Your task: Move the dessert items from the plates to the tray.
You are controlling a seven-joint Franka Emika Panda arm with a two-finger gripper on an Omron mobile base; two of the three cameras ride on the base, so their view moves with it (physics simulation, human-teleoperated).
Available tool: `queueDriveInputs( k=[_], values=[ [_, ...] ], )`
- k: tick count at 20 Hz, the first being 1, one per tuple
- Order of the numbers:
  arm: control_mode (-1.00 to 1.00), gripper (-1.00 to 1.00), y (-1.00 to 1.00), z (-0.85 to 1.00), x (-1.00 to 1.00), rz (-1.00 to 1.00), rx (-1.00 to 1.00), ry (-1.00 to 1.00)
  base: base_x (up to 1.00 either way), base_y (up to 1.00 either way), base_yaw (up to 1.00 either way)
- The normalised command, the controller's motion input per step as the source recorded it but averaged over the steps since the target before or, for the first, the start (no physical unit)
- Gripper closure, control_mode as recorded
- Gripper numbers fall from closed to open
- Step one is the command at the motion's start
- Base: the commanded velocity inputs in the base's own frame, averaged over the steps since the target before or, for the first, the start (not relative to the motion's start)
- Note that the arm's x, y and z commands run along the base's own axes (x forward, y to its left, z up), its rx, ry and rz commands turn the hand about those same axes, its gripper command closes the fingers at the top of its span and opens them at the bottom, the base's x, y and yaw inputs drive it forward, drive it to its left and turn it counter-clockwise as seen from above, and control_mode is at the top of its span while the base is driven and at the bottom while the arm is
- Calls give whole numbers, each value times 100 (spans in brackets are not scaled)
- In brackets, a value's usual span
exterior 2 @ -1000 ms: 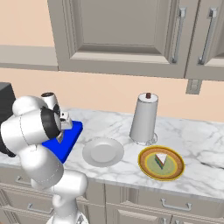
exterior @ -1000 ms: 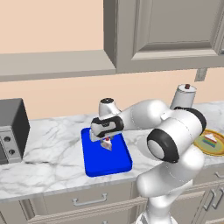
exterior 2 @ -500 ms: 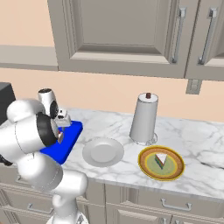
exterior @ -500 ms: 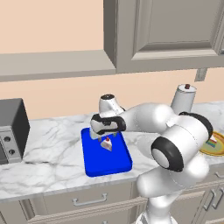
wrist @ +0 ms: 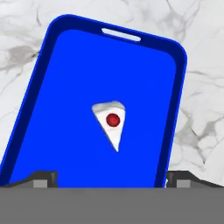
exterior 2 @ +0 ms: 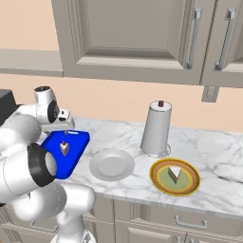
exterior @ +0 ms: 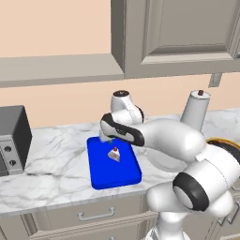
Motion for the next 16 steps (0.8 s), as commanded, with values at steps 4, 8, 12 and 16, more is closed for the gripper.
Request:
queueDriveInputs(
  k=[4,8,12,16],
  values=[
    [-100,-100,-15,62,-33,0,0,0,0,0,0],
    [-100,-100,-39,50,-45,0,0,0,0,0,0],
    [-100,-100,-51,29,-37,0,0,0,0,0,0],
    [-100,-100,-61,27,-15,0,0,0,0,0,0]
  ],
)
